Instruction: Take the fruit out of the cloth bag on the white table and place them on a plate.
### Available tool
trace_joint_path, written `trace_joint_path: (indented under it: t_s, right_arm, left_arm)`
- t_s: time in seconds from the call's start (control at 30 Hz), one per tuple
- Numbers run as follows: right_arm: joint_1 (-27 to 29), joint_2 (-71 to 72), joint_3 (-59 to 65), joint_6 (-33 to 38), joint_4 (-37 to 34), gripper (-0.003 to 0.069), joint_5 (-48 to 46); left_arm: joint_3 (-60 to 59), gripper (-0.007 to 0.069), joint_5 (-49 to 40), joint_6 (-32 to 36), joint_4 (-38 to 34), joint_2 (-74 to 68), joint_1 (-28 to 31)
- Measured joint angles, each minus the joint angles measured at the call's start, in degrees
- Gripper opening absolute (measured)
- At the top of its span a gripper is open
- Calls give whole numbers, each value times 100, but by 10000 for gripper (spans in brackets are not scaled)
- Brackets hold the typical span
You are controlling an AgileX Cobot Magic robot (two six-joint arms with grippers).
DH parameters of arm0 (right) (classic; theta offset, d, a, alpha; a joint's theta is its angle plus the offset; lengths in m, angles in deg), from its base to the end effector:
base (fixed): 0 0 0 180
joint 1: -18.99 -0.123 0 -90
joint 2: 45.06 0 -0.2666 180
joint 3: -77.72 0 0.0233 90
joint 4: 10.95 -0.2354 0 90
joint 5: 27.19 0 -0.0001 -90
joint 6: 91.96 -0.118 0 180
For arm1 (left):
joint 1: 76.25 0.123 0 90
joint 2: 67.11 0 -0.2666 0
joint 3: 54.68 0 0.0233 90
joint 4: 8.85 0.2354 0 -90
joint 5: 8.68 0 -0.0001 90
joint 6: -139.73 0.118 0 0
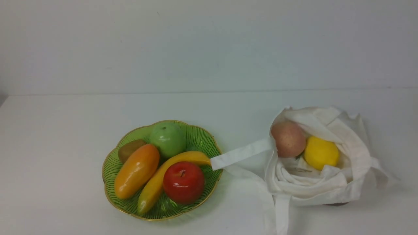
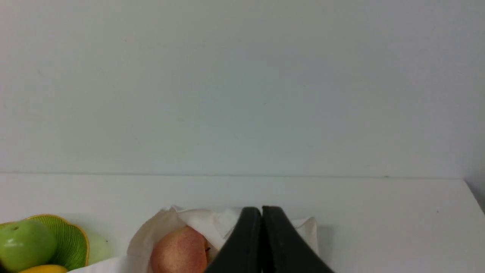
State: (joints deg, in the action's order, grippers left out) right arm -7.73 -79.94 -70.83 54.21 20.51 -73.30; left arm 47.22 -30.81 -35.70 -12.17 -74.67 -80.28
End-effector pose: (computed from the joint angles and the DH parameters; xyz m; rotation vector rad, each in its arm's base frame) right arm 0.1017 0.0015 0.3576 0.0049 1.8605 0.0913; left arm 0.0806 -0.0083 0.1630 0.1056 1.8780 -0.0509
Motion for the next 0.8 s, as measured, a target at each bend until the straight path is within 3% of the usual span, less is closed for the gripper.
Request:
trace_joint_path:
  t_s: [0.33,0.8]
  right_arm:
    - [0,1973,1467,-44,0,-11,877]
    - [0,2195,1781,-38,-83,-11,932]
  left_arm:
    - [0,-8,0,0,0,0,0]
    - [0,-8,0,0,0,0,0]
